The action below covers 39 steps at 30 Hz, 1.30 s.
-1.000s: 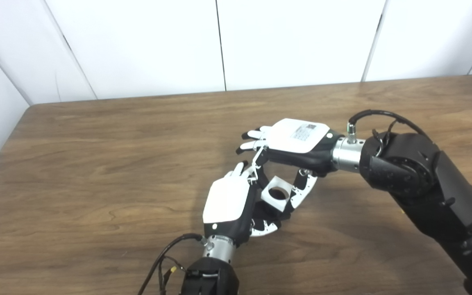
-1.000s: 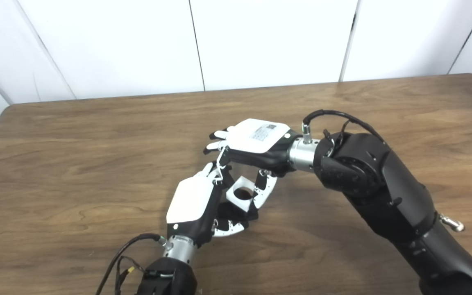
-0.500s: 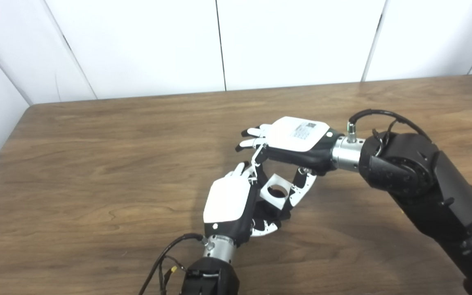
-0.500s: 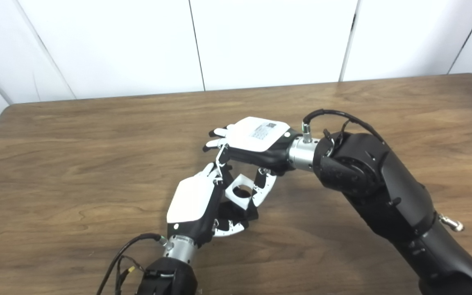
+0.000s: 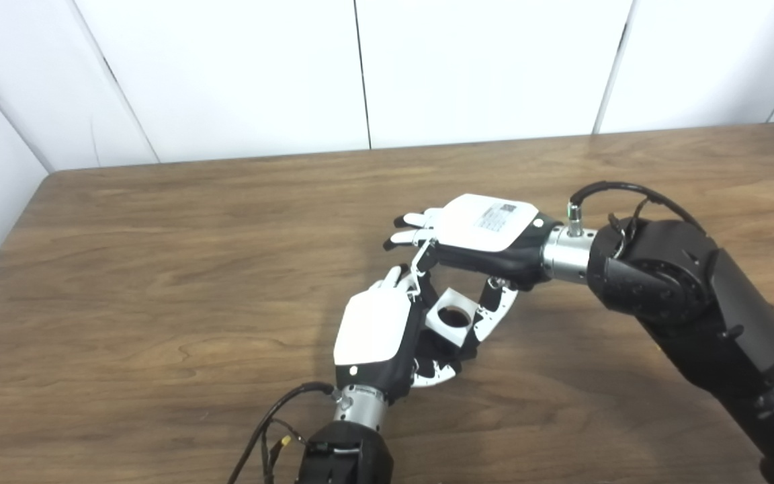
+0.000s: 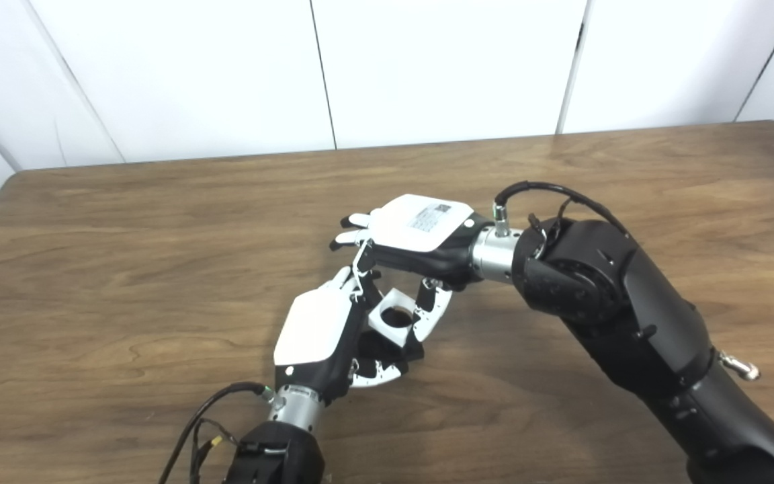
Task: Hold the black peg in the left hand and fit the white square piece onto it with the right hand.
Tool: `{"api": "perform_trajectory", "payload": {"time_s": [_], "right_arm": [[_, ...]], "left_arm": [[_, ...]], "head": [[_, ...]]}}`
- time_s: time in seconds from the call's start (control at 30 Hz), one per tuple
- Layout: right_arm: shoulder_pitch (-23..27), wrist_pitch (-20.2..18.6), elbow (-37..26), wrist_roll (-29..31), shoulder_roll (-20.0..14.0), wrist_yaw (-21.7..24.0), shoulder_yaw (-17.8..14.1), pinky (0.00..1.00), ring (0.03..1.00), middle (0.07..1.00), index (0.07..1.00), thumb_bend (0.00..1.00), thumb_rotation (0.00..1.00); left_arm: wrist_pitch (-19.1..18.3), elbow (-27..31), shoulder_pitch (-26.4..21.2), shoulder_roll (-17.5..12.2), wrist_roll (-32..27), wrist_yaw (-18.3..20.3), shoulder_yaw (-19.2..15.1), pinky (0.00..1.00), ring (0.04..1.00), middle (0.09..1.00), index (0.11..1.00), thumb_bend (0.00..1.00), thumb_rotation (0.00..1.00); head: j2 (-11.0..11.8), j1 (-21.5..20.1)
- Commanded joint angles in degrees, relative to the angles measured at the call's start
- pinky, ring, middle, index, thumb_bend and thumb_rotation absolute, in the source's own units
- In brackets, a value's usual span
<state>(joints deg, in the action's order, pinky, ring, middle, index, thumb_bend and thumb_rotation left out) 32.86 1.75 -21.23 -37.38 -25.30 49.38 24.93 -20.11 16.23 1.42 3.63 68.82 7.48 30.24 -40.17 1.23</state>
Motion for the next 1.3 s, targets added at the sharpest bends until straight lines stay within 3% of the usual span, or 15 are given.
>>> {"api": "perform_trajectory", "payload": {"time_s": [0.0,1.27], "right_arm": [[1.82,1.03,-1.26,0.64,-0.74,-0.41,-0.49,0.98,1.0,0.936,0.492,0.52,0.14],[1.13,1.8,0.04,0.34,-0.74,-1.0,-0.28,0.98,1.0,0.943,0.492,0.52,0.14]], "left_arm": [[-0.45,-0.71,-0.27,1.99,0.72,0.07,0.74,0.9,0.965,0.892,0.49,0.52,0.07],[-1.23,0.39,-0.2,2.49,0.54,0.05,1.28,0.91,0.972,0.895,0.49,0.52,0.07]], "head": [[-0.07,0.07],[-0.74,1.0]]}}
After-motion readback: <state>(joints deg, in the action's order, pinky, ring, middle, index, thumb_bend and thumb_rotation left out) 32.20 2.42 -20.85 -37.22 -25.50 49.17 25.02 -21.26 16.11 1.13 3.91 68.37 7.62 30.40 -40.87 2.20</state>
